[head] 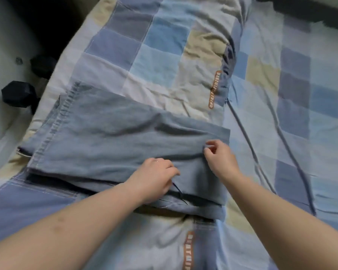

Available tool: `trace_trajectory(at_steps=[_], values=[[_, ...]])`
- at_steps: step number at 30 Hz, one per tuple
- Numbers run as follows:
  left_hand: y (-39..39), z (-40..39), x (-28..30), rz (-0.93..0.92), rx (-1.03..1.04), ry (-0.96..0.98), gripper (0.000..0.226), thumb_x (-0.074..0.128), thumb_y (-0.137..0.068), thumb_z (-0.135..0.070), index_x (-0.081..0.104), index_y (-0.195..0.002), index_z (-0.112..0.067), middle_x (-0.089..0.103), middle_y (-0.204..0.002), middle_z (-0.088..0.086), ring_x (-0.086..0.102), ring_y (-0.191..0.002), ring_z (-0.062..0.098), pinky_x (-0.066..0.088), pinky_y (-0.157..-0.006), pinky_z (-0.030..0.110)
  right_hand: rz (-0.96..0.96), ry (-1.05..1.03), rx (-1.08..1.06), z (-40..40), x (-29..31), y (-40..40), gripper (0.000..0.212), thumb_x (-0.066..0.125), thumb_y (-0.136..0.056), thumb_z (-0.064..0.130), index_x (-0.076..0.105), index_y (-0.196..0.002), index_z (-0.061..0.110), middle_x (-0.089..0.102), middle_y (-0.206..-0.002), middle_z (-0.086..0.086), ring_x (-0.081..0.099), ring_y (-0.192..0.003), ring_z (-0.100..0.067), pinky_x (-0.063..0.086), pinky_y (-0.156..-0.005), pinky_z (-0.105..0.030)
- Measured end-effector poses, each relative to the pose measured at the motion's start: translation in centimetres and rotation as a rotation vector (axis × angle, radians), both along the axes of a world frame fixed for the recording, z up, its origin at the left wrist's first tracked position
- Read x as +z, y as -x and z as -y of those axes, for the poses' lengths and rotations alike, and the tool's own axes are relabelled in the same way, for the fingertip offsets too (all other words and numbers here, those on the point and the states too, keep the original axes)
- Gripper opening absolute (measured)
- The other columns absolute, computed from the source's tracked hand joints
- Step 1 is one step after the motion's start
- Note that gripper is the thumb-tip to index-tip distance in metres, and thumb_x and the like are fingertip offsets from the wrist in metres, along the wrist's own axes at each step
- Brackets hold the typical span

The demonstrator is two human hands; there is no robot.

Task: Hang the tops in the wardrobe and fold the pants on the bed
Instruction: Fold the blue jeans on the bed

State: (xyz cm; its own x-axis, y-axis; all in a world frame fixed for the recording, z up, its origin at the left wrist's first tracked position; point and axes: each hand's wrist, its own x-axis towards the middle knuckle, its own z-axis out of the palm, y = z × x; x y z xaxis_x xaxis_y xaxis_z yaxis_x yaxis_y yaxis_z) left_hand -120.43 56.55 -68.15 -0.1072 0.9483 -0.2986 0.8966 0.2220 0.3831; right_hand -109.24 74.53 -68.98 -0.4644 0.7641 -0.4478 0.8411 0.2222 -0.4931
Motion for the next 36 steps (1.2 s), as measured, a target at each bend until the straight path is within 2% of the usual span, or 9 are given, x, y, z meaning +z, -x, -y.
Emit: trace_trajectory(at_steps=[7,12,17,21,23,27,30,33,36], values=[[-10.8,-6.8,-3.0,-0.017,-0.282,-0.026,0.027,0.051,-0.086,-0.031,0.062,-0.110,-0.024,0.059,-0.109,0.002,0.054,-0.100,0.027,0.042,-0.079,0.035,0.062,-0.059,0.084,-9.1,-2.1,-4.2,0.036,0.043,-0.095,0.019,0.055,-0.128,0.019,0.058,-0.127,-0.010,0.055,-0.115,-0.028,0.044,-0.095,-0.035],[-12.5,-7.0,-4.7,-0.119,-0.382,-0.082,0.018,0.068,-0.064,-0.036,0.065,-0.079,-0.027,0.058,-0.077,-0.007,0.058,-0.070,0.017,0.046,-0.057,0.027,0.031,0.043,0.141,-10.3,-4.1,-3.6,0.043,0.035,-0.092,0.015,0.050,-0.129,0.031,0.061,-0.124,-0.009,0.064,-0.099,-0.033,0.050,-0.090,-0.042],[-11.4,-7.5,-6.0,-0.121,-0.287,-0.177,0.013,0.073,-0.070,-0.019,0.064,-0.080,-0.022,0.058,-0.078,-0.003,0.055,-0.066,0.021,0.045,-0.053,0.033,0.051,-0.076,0.124,-11.5,-5.3,-3.1,0.022,0.044,-0.093,0.020,0.057,-0.110,0.027,0.066,-0.108,-0.008,0.065,-0.089,-0.031,0.052,-0.083,-0.039],[-11.1,-7.9,-6.0,-0.197,-0.339,-0.183,0.013,0.075,-0.069,-0.025,0.063,-0.073,-0.026,0.056,-0.072,-0.005,0.055,-0.063,0.019,0.043,-0.055,0.031,0.060,-0.120,0.108,-11.1,-6.4,-3.1,0.009,0.046,-0.091,0.022,0.054,-0.094,0.025,0.067,-0.096,-0.010,0.062,-0.088,-0.030,0.041,-0.069,-0.031],[-11.2,-7.9,-6.1,-0.212,-0.381,-0.178,0.016,0.078,-0.067,-0.026,0.062,-0.068,-0.026,0.053,-0.066,-0.007,0.053,-0.060,0.017,0.043,-0.055,0.029,0.046,-0.111,0.104,-11.0,-6.7,-3.2,0.010,0.046,-0.091,0.023,0.053,-0.096,0.027,0.067,-0.095,-0.009,0.061,-0.088,-0.030,0.037,-0.067,-0.031],[-10.7,-8.2,-5.7,-0.220,-0.411,-0.191,0.016,0.078,-0.066,-0.026,0.062,-0.065,-0.027,0.052,-0.065,-0.007,0.053,-0.058,0.016,0.044,-0.055,0.029,0.077,-0.102,0.149,-11.4,-7.1,-3.1,0.018,0.051,-0.093,0.028,0.060,-0.108,0.030,0.068,-0.104,-0.007,0.064,-0.092,-0.029,0.050,-0.080,-0.033],[-11.0,-8.1,-4.9,-0.152,-0.351,-0.247,0.016,0.076,-0.065,-0.023,0.061,-0.063,-0.027,0.052,-0.065,-0.008,0.051,-0.057,0.016,0.041,-0.054,0.028,0.022,-0.147,0.044,-11.5,-7.1,-2.8,0.014,0.047,-0.095,0.029,0.060,-0.100,0.024,0.067,-0.099,-0.009,0.060,-0.091,-0.031,0.043,-0.069,-0.032],[-12.4,-6.7,-4.7,-0.029,-0.302,-0.337,0.010,0.070,-0.070,-0.025,0.061,-0.068,-0.028,0.053,-0.070,-0.009,0.051,-0.061,0.014,0.037,-0.057,0.029,-0.072,-0.200,-0.170,-13.7,-5.9,-1.7,0.018,0.047,-0.094,0.029,0.062,-0.101,0.021,0.066,-0.106,-0.013,0.059,-0.098,-0.033,0.040,-0.073,-0.031],[-12.8,-6.0,-4.7,0.027,-0.267,-0.322,0.006,0.070,-0.072,-0.029,0.064,-0.071,-0.029,0.057,-0.073,-0.012,0.054,-0.063,0.013,0.038,-0.057,0.027,-0.055,-0.161,-0.158,-14.6,-5.9,-1.3,0.016,0.048,-0.095,0.028,0.062,-0.102,0.023,0.065,-0.108,-0.010,0.058,-0.099,-0.030,0.036,-0.073,-0.027]])
